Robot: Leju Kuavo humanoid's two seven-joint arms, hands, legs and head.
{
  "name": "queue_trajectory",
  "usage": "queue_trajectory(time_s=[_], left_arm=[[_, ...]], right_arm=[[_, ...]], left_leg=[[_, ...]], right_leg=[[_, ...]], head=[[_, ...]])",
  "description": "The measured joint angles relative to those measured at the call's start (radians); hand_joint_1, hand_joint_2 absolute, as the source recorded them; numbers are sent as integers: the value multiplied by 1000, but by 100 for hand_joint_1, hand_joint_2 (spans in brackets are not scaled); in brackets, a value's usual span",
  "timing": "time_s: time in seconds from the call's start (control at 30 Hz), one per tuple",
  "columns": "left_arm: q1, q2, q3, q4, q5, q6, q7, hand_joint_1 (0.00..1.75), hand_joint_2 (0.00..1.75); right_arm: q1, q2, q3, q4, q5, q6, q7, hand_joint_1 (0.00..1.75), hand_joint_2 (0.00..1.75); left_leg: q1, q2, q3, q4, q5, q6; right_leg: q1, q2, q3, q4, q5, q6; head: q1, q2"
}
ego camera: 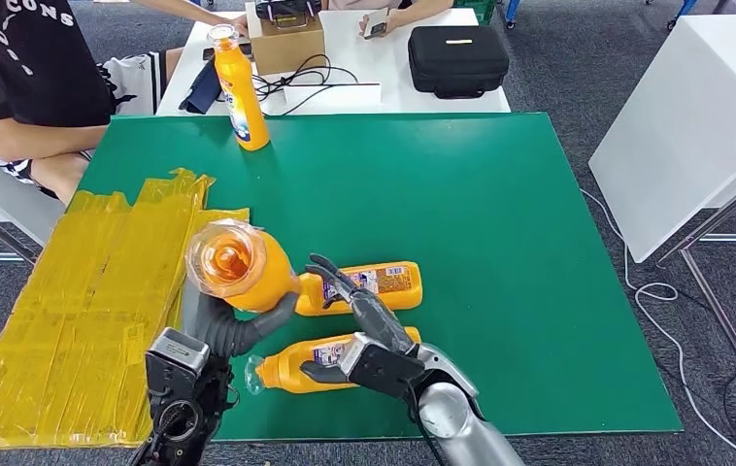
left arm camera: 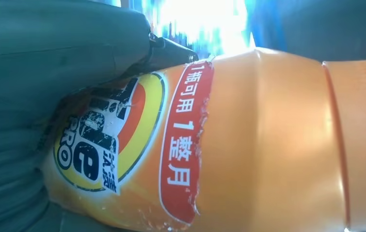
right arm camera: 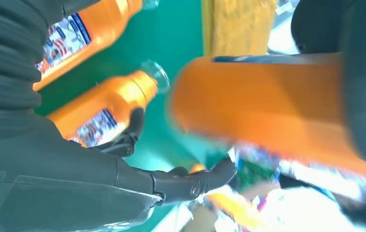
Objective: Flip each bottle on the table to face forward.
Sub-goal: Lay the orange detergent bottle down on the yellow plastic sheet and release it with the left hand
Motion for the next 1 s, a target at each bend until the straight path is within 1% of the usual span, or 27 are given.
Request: queue_trajectory(time_s=[0.1, 0.17, 0.2, 0.27, 0.33, 0.37, 0.43, 0.5, 0.53, 0.6, 0.63, 0.67, 0.7, 0.73, 0.8, 0.9, 1.0], left_arm=[[-11, -2, 21, -11, -177, 172, 18, 175, 175], [-28, -3, 33, -13, -297, 268, 57, 175, 175], [-40, -2, 40, -13, -360, 299, 85, 175, 175], [-71, 1, 56, -9, -542, 349, 162, 175, 175], [-109, 11, 71, 6, -786, 385, 258, 175, 175], [-128, 19, 75, 17, -894, 394, 301, 175, 175], [-164, 36, 82, 42, -1048, 397, 368, 175, 175], [-201, 68, 79, 68, -1136, 375, 449, 175, 175], [-226, 96, 67, 82, -1163, 352, 513, 175, 175], [-297, 164, 6, 123, -1182, 271, 665, 175, 175], [-335, 195, -38, 150, -1184, 217, 722, 175, 175], [-369, 215, -80, 181, -1186, 162, 751, 175, 175], [-394, 229, -116, 215, -1188, 114, 755, 175, 175], [-411, 236, -140, 248, -1190, 78, 737, 175, 175], [-435, 239, -157, 315, -1193, 26, 681, 175, 175], [-465, 231, -128, 410, -1193, -24, 600, 175, 175], [-485, 222, -84, 477, -1193, -65, 573, 175, 175]], right_arm=[[37, -13, -8, -73, -2, -18, -9, 0, 175], [62, -21, -11, -123, -14, -29, -16, 0, 175], [75, -25, -12, -148, -23, -34, -20, 0, 175], [100, -35, -14, -203, -45, -41, -28, 0, 175], [120, -46, -18, -255, -70, -44, -36, 0, 175], [127, -52, -20, -276, -80, -45, -40, 0, 175], [136, -64, -25, -312, -95, -45, -44, 0, 175], [141, -74, -31, -339, -108, -45, -49, 0, 175], [143, -78, -34, -349, -115, -44, -52, 0, 175], [143, -86, -38, -364, -128, -41, -58, 0, 175], [143, -89, -40, -369, -132, -39, -61, 0, 175], [141, -93, -41, -373, -136, -37, -63, 0, 175], [138, -95, -42, -376, -139, -34, -65, 0, 175], [134, -97, -43, -378, -141, -32, -66, 0, 175], [126, -100, -43, -381, -143, -26, -66, 0, 175], [121, -106, -44, -385, -144, -20, -65, 0, 175], [117, -110, -45, -387, -144, -18, -64, 0, 175]], left_leg=[[0, 0, 0, 0, 0, 0], [0, 0, 0, 0, 0, 0], [0, 0, 0, 0, 0, 0], [0, 0, 0, 0, 0, 0], [0, 0, 0, 0, 0, 0], [0, 0, 0, 0, 0, 0], [0, 0, 0, 0, 0, 0], [0, 0, 1, 0, 0, 0], [0, 0, 1, 0, 1, 0], [0, 0, 1, 0, 1, -1], [0, -1, 1, 0, 1, -1], [0, -3, 1, 0, 1, -1], [0, -3, 1, 0, 1, -1], [0, -3, 1, 0, 1, -2], [0, 1, 1, 0, 1, -2], [0, 3, 1, 0, 1, -2], [0, 2, 1, 0, 1, -2]], right_leg=[[0, 0, 0, 0, 0, 0], [0, 0, 0, 0, 0, 0], [0, 0, 0, 0, 0, 0], [0, 0, 0, 0, 0, 0], [0, 0, 0, 0, 0, 0], [0, 0, 0, 0, 0, 0], [0, 0, 1, 0, 0, 0], [0, 0, 0, 0, 0, 0], [0, 0, 0, 0, 0, 0], [0, 0, 0, 1, 0, 0], [0, -1, 1, 1, 0, 0], [0, -1, 1, 1, 0, 0], [0, -2, 2, 2, 0, 0], [0, -1, 2, 2, 0, 0], [0, 2, 1, 3, 0, 0], [-1, 4, 0, 3, 0, 0], [-1, 4, -1, 3, 0, 0]], head=[[0, 0], [0, 0], [0, 0], [0, 0], [0, 0], [0, 0], [0, 0], [0, 0], [0, 0], [0, 0], [0, 0], [0, 0], [0, 0], [0, 0], [0, 0], [0, 0], [0, 0]])
